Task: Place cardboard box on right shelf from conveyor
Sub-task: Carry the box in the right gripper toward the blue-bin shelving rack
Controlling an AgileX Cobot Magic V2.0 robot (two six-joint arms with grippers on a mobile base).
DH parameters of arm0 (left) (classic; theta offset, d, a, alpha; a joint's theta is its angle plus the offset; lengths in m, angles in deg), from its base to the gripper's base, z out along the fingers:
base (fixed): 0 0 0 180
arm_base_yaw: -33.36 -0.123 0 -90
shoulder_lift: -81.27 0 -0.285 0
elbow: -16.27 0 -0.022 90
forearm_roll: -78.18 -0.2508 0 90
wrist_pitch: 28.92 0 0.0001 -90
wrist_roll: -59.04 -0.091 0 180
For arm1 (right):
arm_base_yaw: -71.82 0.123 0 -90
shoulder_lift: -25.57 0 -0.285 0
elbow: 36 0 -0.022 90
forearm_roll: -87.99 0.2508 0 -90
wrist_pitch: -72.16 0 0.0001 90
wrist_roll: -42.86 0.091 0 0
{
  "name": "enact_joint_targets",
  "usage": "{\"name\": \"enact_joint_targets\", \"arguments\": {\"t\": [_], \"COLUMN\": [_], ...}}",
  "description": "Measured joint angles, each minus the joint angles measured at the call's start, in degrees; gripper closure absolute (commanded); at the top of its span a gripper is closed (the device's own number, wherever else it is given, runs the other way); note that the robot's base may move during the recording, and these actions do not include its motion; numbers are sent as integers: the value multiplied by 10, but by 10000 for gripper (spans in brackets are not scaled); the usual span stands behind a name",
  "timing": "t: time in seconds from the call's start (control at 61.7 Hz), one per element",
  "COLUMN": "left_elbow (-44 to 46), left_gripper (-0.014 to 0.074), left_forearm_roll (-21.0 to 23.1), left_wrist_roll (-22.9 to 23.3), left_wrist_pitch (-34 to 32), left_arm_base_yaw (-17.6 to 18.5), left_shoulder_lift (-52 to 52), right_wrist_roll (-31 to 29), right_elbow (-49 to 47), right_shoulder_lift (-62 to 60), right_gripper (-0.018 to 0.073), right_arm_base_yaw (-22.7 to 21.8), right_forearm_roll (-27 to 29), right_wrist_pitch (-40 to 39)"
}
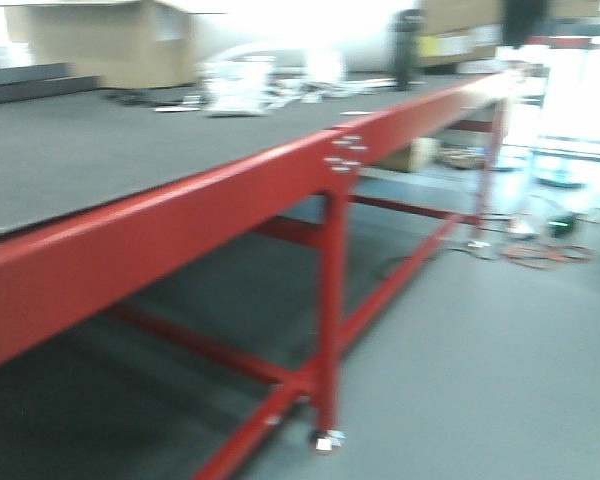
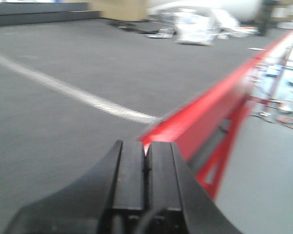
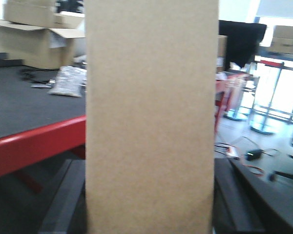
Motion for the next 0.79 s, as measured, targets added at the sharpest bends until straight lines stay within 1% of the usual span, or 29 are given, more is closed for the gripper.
{"name": "enact_joint_targets", "arguments": {"t": [0.794], "left_elbow": [0], "left_gripper": [715], "left_forearm_roll": [0], "left_wrist_roll": [0], "left_wrist_pitch": [0], "left_arm_base_yaw": [0], "left_shoulder_lift": [0], "right_wrist_roll": [0], "right_elbow": [0], "right_shoulder_lift": [0], "right_gripper": [531], "right_arm_base_yaw": [0], "right_forearm_roll": [0], "right_wrist_pitch": [0]}}
